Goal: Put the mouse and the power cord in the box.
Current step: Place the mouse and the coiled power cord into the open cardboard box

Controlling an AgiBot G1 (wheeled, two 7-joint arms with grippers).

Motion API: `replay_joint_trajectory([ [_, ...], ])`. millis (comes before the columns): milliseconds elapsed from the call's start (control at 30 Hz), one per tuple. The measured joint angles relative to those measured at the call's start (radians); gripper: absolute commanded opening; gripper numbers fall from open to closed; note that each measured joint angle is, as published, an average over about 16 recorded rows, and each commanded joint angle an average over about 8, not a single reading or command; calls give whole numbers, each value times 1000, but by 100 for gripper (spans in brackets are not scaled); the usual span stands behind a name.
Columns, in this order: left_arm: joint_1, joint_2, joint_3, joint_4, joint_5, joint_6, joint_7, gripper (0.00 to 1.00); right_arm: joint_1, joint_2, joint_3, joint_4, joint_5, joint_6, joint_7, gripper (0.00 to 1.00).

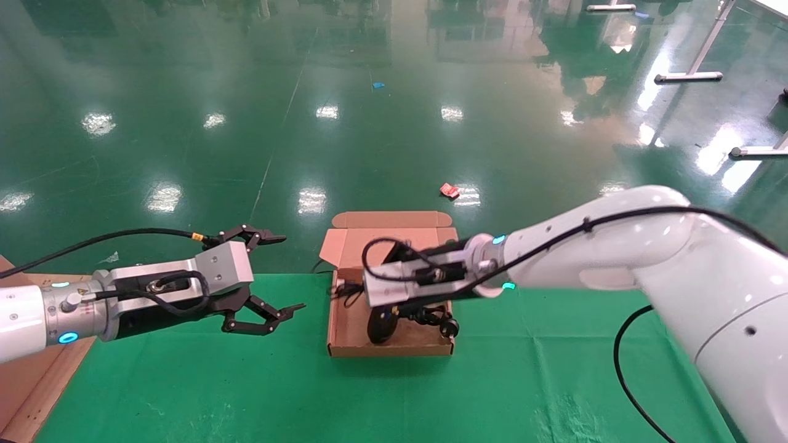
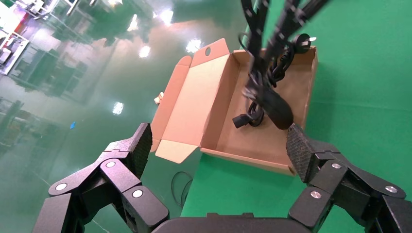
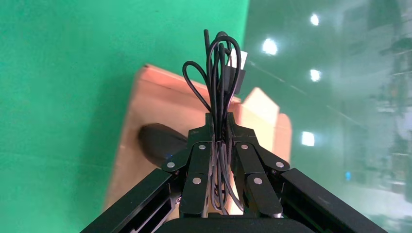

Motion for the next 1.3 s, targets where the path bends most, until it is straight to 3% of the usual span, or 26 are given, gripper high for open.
replay_joint_trajectory([
  [33, 3, -3, -1, -5, -2, -2, -1, 100, -5, 0, -15, 5, 7, 10, 9, 6],
  [233, 11, -11, -5, -19, -8, -9, -1, 100, -22, 2, -80, 17, 45, 60, 46, 81],
  [300, 12, -13, -5, -20, -9, -10, -1, 100, -25, 2, -93, 18, 53, 72, 53, 100],
  [900, 17, -12, -13, -21, -11, -2, -7, 100, -29, 10, -92, 21, 63, 73, 62, 100],
  [1300, 66, -24, -110, -50, -42, 95, -66, 100, -104, 105, 6, 120, 151, -7, 135, 100],
])
